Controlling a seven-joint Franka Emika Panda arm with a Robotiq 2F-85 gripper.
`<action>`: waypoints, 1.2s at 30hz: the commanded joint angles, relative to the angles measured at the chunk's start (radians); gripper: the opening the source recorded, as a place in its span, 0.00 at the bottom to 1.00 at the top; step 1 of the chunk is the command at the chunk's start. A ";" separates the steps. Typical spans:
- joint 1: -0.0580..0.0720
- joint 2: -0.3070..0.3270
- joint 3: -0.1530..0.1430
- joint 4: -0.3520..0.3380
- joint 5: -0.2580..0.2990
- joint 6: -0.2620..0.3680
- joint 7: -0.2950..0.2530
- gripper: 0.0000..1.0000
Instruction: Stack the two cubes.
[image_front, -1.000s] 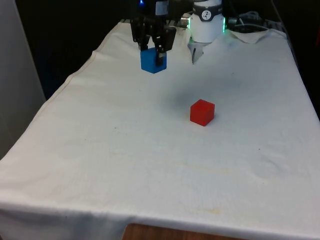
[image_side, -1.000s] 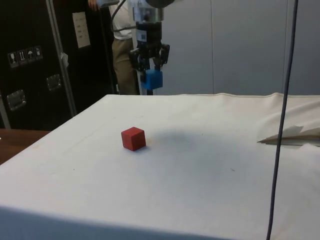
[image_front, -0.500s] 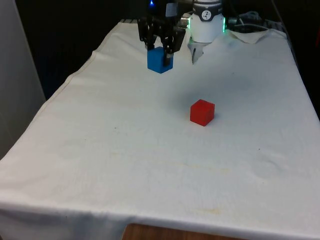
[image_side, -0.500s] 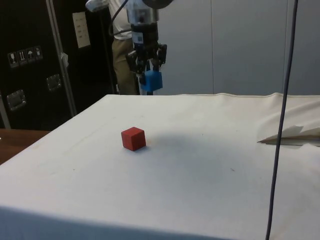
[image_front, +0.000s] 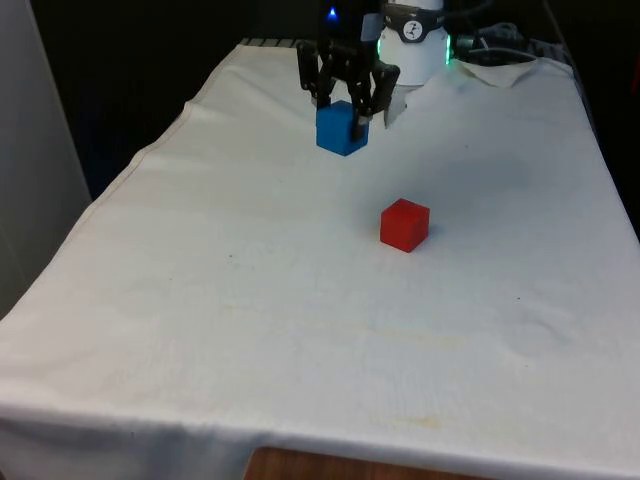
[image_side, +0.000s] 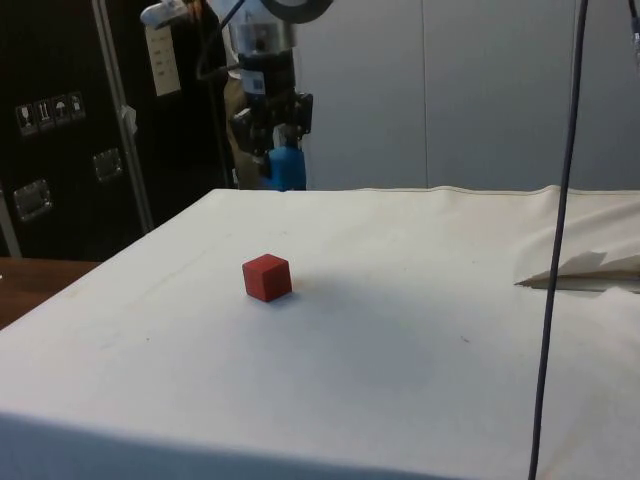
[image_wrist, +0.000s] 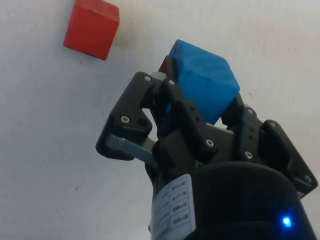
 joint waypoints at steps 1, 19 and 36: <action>0.004 0.011 0.006 0.013 -0.002 -0.007 0.007 0.01; 0.000 0.037 0.054 0.032 0.001 0.014 -0.018 0.01; 0.007 0.057 0.131 0.046 -0.004 0.016 0.016 0.01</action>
